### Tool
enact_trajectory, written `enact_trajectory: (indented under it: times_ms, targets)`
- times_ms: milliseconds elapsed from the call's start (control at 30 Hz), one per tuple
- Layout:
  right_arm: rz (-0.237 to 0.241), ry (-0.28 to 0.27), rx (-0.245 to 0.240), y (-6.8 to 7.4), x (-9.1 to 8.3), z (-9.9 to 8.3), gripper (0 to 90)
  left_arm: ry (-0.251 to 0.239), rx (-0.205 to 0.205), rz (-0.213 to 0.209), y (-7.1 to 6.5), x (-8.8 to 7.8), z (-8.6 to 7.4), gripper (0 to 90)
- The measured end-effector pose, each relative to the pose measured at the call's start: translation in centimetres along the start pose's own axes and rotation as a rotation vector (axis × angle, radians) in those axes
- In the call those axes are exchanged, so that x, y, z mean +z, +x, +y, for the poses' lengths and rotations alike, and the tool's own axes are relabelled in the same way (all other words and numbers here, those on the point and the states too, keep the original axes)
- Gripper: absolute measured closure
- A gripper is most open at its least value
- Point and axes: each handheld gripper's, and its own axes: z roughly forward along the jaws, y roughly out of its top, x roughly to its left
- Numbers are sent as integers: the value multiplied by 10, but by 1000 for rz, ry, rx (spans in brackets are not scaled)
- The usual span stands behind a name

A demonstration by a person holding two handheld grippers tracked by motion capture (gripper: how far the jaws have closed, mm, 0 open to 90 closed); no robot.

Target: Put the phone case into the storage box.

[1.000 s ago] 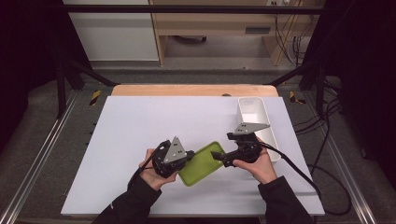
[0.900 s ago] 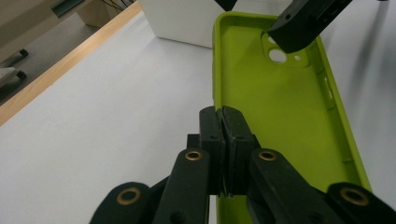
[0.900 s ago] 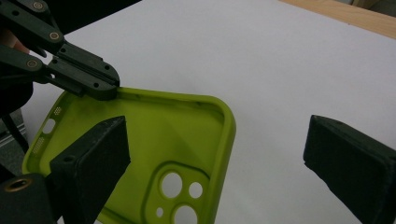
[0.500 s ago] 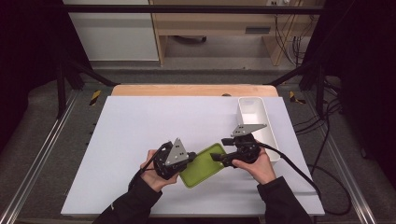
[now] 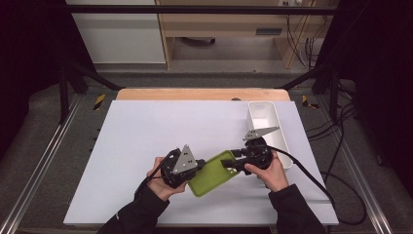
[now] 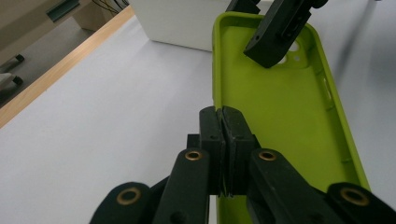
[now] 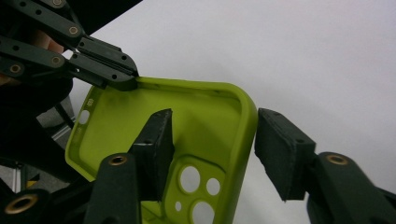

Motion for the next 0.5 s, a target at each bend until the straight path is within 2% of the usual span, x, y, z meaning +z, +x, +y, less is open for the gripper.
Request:
enact_trajectory:
  times_ms: [100,500]
  targets:
    - [15,2,7,-1,-1,0,524,-2,4,-1,0,0,0,878]
    - [28,6,40,-4,-6,0,651,7,25,1,-2,1,0,878]
